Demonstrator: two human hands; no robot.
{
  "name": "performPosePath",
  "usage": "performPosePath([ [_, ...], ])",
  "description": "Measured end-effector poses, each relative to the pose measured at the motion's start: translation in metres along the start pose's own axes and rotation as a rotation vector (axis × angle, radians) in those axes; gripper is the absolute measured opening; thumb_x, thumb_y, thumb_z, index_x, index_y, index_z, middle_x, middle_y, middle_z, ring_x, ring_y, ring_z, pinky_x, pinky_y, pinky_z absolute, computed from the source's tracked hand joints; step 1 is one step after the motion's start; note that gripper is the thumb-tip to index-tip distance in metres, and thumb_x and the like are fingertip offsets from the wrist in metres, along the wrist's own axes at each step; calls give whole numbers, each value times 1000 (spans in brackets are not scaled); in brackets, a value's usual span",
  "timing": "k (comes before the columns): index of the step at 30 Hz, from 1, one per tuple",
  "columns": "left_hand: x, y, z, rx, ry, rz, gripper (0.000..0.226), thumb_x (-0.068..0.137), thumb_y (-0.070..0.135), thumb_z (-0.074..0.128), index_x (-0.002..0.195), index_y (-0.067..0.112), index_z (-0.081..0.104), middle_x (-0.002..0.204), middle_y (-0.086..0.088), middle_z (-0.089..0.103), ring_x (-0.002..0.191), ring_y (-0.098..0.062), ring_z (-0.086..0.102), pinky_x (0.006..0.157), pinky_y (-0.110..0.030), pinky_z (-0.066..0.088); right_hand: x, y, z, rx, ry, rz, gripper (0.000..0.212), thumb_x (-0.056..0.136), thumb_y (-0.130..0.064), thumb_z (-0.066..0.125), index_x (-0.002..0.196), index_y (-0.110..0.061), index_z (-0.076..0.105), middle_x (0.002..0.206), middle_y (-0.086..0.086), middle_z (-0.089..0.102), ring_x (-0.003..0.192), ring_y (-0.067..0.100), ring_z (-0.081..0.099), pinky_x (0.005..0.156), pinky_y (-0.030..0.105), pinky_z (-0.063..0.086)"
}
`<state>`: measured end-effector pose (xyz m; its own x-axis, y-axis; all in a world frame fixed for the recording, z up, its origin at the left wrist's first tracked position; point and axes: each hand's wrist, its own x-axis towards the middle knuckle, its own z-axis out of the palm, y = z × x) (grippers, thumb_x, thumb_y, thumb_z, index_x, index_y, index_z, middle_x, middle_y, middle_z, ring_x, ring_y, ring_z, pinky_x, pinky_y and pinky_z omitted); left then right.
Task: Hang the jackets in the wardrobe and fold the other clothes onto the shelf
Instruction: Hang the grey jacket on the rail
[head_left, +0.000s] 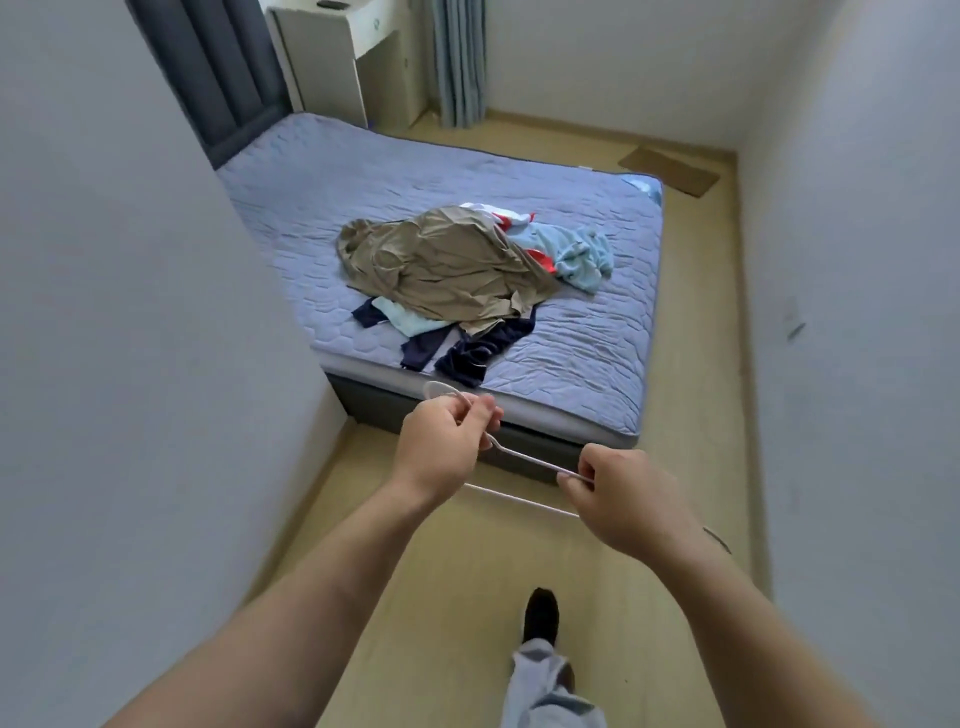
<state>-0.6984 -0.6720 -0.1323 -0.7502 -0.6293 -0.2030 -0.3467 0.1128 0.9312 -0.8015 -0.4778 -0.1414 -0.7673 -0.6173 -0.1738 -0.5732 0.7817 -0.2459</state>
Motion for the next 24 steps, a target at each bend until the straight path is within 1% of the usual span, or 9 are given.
performPosePath([
  [4, 103, 17, 40, 84, -58, -7, 30, 102, 34, 57, 84, 20, 76, 78, 7, 76, 71, -10, 71, 85, -44, 59, 106, 25, 0, 154, -148, 16, 29, 92, -53, 55, 81, -27, 49, 78, -11, 56, 73, 15, 55, 63, 33, 48],
  [6, 149, 26, 56, 166, -103, -7, 32, 101, 36, 59, 85, 17, 78, 79, 4, 76, 77, -12, 71, 86, -42, 58, 161, 30, -1, 277, -241, 4, 25, 92, -53, 58, 100, -29, 55, 87, -9, 60, 78, 13, 59, 65, 33, 50],
  [8, 193, 36, 63, 262, -142, -9, 35, 100, 38, 60, 86, 12, 79, 80, 6, 76, 83, -12, 71, 85, -37, 56, 212, 30, -2, 353, -323, -7, 35, 93, -52, 58, 120, -30, 55, 95, -6, 63, 77, 11, 61, 63, 30, 48],
  [12, 278, 55, 54, 329, -225, -65, 33, 103, 36, 55, 114, 14, 77, 115, 8, 74, 110, -8, 65, 96, -27, 50, 312, 8, -1, 462, -470, -35, 36, 99, -41, 52, 134, -36, 47, 102, 0, 68, 65, 15, 71, 58, 33, 59],
  [14, 318, 55, 41, 358, -243, -102, 34, 104, 37, 53, 117, 15, 75, 120, 5, 73, 113, -10, 64, 99, -28, 49, 355, -11, 2, 547, -542, -8, 28, 101, -35, 49, 129, -33, 48, 99, 5, 69, 57, 17, 72, 46, 28, 55],
  [16, 358, 51, 26, 379, -268, -144, 34, 104, 38, 52, 116, 17, 75, 117, 3, 74, 111, -12, 66, 100, -31, 49, 394, -32, 10, 610, -584, 47, 20, 101, -35, 47, 119, -30, 51, 90, 8, 70, 54, 20, 72, 45, 29, 55],
  [19, 424, 38, -1, 403, -335, -164, 31, 100, 38, 58, 116, 17, 74, 127, 8, 69, 114, -8, 64, 101, -30, 48, 453, -65, 27, 632, -579, 109, 18, 100, -37, 48, 101, -21, 54, 81, 10, 73, 60, 28, 73, 56, 41, 59],
  [21, 471, 21, -23, 456, -394, -158, 27, 92, 31, 66, 115, 18, 73, 128, 7, 69, 105, -9, 67, 90, -29, 52, 495, -86, 44, 581, -538, 135, 22, 100, -36, 48, 90, -17, 56, 83, 11, 74, 71, 30, 74, 66, 44, 61],
  [24, 548, -15, -61, 534, -473, -207, 47, 82, 7, 57, 123, 24, 71, 116, 0, 74, 99, -17, 69, 78, -25, 52, 554, -110, 75, 512, -453, 267, 28, 102, -32, 47, 76, -20, 49, 91, 13, 71, 91, 35, 67, 77, 40, 55],
])
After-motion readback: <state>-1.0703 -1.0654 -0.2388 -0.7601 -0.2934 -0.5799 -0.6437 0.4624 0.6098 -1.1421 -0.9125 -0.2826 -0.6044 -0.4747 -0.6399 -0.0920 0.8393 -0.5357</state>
